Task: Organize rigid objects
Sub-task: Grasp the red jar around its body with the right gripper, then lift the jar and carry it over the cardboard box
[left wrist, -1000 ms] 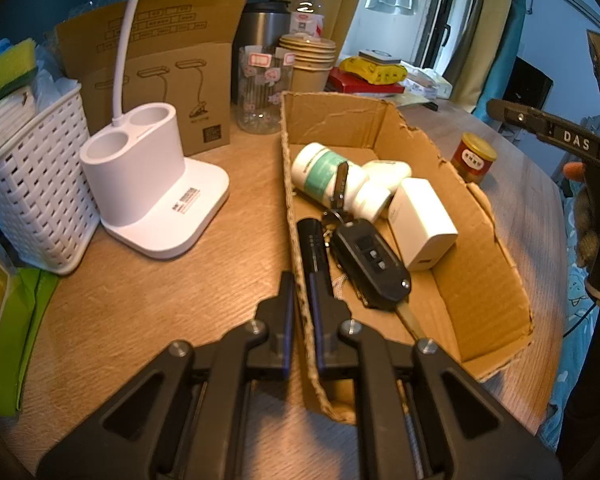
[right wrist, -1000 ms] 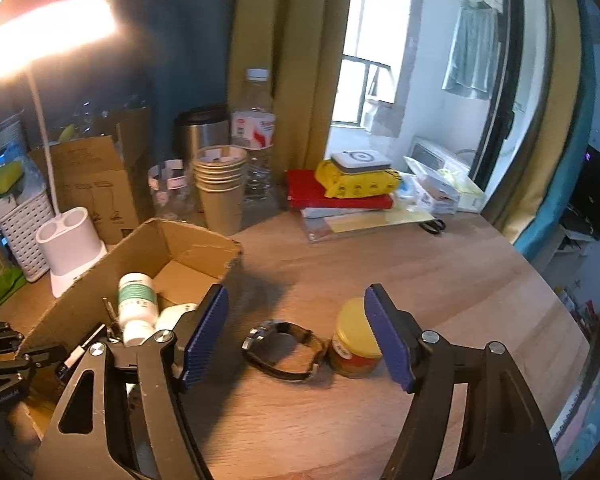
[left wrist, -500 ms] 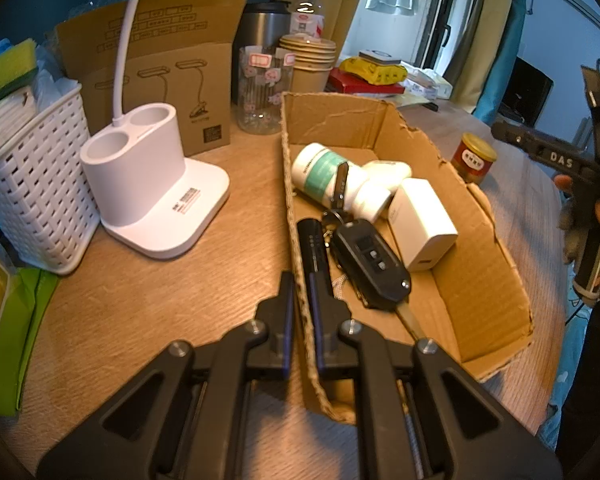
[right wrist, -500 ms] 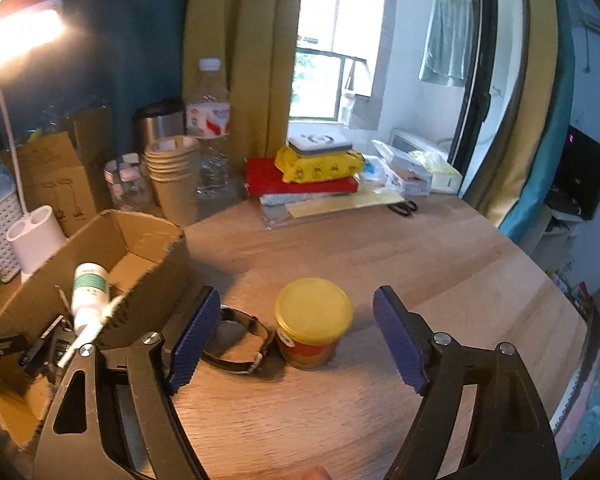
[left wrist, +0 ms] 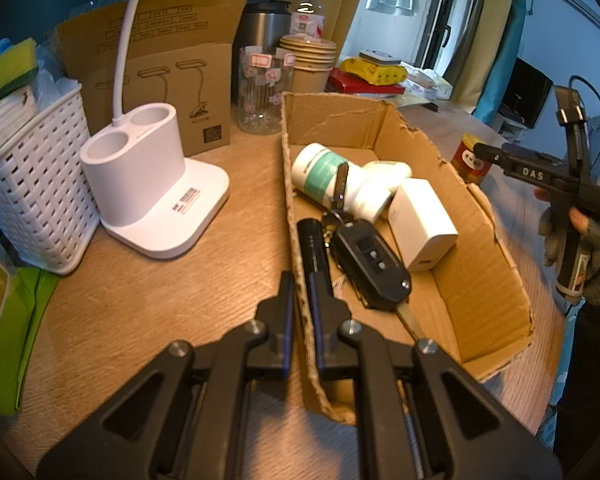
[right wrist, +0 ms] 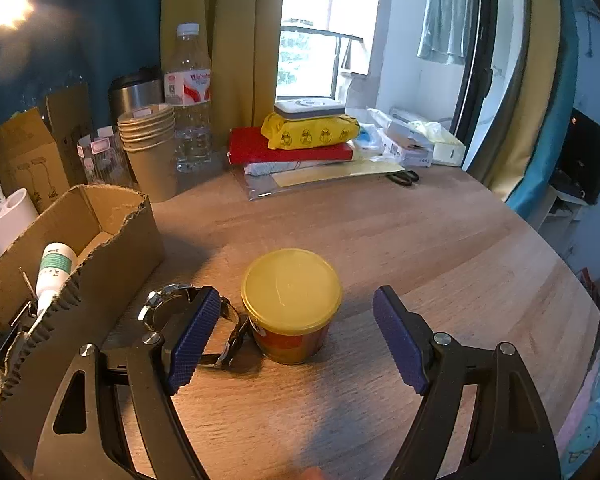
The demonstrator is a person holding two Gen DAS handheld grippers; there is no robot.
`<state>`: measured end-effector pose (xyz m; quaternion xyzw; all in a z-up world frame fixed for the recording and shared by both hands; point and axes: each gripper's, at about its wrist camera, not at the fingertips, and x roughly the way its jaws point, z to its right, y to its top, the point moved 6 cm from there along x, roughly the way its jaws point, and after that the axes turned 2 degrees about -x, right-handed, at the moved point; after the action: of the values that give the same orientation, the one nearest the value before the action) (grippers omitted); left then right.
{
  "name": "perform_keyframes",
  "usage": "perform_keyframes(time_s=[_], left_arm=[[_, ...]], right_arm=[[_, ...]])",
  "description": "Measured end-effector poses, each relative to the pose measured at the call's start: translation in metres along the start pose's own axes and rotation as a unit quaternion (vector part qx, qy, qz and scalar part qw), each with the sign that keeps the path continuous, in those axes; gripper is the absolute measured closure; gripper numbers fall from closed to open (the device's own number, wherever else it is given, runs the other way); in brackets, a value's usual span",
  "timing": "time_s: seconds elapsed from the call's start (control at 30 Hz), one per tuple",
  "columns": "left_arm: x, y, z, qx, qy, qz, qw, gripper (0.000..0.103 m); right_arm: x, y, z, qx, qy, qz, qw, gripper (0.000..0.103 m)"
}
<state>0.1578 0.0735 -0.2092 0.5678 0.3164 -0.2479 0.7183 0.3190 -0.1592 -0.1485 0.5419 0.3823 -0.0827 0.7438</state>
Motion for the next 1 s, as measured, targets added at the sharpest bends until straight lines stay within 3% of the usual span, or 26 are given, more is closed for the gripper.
perform_keyframes(time_s=[0.53, 0.6, 0.73, 1.0], left_arm=[[0.000, 0.000, 0.000, 0.000, 0.000, 0.000, 1.0000, 0.093], [0.000, 0.000, 0.000, 0.000, 0.000, 0.000, 1.0000, 0.094], [0.000, 0.000, 0.000, 0.000, 0.000, 0.000, 1.0000, 0.094], [0.000, -0.001, 0.000, 0.000, 0.000, 0.000, 1.0000, 0.094]], right_arm=[[0.029, -0.005, 0.004, -0.005, -0.013, -0.029, 0.999, 0.022], [0.030, -0.004, 0.005, -0.004, -0.015, -0.029, 0.999, 0.025], [0.031, -0.004, 0.003, -0.006, -0.014, -0.031, 0.999, 0.044], [0.025, 0.000, 0.007, 0.004, -0.022, -0.019, 1.000, 0.045]])
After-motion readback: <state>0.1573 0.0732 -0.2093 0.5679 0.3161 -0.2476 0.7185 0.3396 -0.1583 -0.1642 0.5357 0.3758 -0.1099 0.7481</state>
